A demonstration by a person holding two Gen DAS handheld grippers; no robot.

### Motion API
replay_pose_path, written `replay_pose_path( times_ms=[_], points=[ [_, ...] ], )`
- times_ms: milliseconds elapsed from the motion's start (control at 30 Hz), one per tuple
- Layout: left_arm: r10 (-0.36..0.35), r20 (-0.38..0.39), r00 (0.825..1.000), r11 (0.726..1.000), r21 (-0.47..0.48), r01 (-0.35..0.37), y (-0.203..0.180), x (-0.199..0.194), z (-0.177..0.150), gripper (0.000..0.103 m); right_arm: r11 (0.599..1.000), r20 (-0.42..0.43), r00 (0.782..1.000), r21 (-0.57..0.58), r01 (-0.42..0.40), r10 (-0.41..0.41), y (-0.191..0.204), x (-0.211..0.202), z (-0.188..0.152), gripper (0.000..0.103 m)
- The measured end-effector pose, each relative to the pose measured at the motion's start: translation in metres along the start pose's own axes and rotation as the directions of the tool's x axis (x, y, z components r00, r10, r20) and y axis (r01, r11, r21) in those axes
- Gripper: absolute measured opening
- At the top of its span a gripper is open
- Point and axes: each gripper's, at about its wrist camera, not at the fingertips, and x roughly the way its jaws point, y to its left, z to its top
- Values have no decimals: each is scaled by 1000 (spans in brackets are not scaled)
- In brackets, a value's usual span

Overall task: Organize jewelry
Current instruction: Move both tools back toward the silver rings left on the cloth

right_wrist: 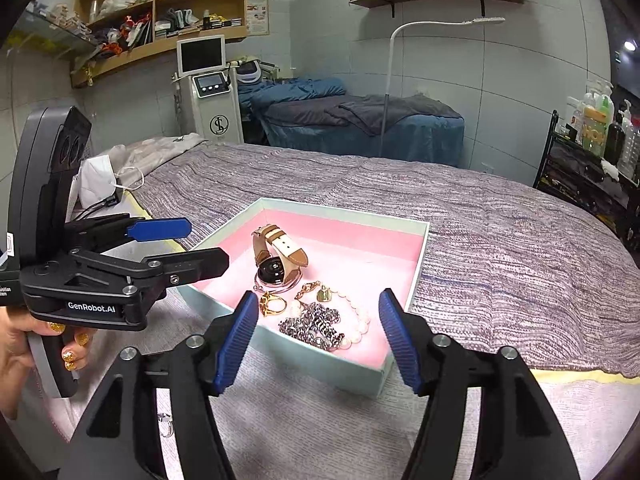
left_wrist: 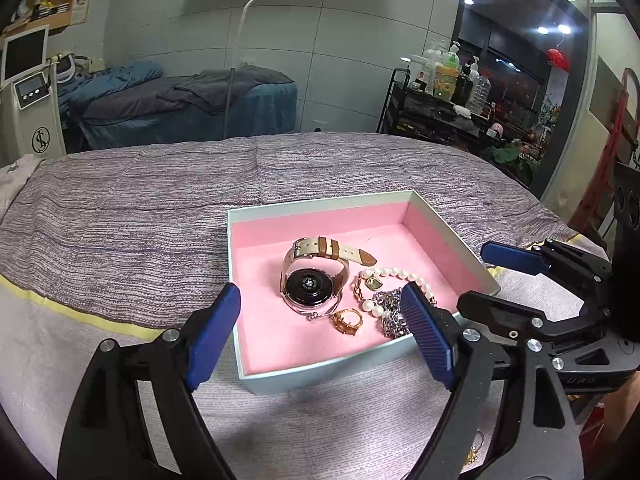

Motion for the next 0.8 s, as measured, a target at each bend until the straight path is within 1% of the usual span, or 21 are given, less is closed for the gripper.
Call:
replay_pose_path(
  times_ms=[100, 167, 233, 333, 400, 467, 600, 633, 667, 700, 767, 800],
  points=[
    [0, -17, 1000, 1000, -26, 0, 4, -4, -13, 90, 1000, -21, 1000, 4, 19, -19, 0, -6, -7, 69],
    [-10, -24, 1000, 999, -53, 8, 8, -8, -23, 91, 1000, -35, 999, 5, 29, -28, 0, -10, -14, 74],
    [-18, -34, 999, 997, -77, 15, 12, -12, -34, 94, 1000, -40, 999, 8, 25, -25, 1, -16, -20, 75],
    [-49, -46, 998, 995, -88, 45, 14, -19, -48, 96, 1000, -54, 998, 3, 23, -23, 4, -25, -31, 76],
    [-66, -68, 996, 995, -75, 61, 12, -24, -58, 96, 1000, -65, 998, -10, 21, -21, 7, -31, -40, 76],
    [-66, -83, 994, 997, -49, 63, 8, -30, -68, 96, 1000, -82, 996, -24, 15, -17, 9, -36, -49, 76],
    [-52, -76, 996, 999, 7, 53, -1, -48, -86, 96, 997, -116, 993, -72, -5, -4, 19, -44, -67, 76],
    [-55, -71, 996, 998, 19, 56, -4, -53, -90, 96, 996, -125, 992, -86, -13, 2, 21, -45, -71, 73],
    [-58, -69, 996, 998, 31, 60, -7, -57, -94, 96, 995, -136, 991, -100, -23, 10, 24, -46, -75, 69],
    [-56, -69, 996, 997, 41, 59, -9, -60, -97, 96, 993, -149, 989, -114, -32, 15, 27, -46, -78, 66],
    [-49, -75, 996, 996, 65, 54, -14, -65, -104, 96, 989, -170, 985, -143, -50, 25, 32, -45, -85, 57],
    [-52, -80, 995, 995, 79, 58, -17, -67, -107, 96, 985, -177, 984, -161, -57, 28, 35, -45, -87, 55]
  ],
)
